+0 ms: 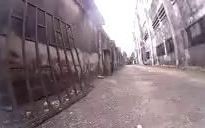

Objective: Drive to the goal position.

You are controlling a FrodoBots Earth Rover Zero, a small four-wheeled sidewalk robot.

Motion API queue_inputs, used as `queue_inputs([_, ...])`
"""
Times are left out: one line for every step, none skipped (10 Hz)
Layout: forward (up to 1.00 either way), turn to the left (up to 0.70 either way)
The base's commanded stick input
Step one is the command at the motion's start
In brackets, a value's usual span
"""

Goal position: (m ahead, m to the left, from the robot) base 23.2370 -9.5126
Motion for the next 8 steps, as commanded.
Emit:
queue_inputs([0.0, -1.0])
queue_inputs([0.0, -1.0])
queue_inputs([0.0, -1.0])
queue_inputs([0.0, -1.0])
queue_inputs([0.0, -1.0])
queue_inputs([0.0, -1.0])
queue_inputs([0.0, -1.0])
queue_inputs([0.0, -1.0])
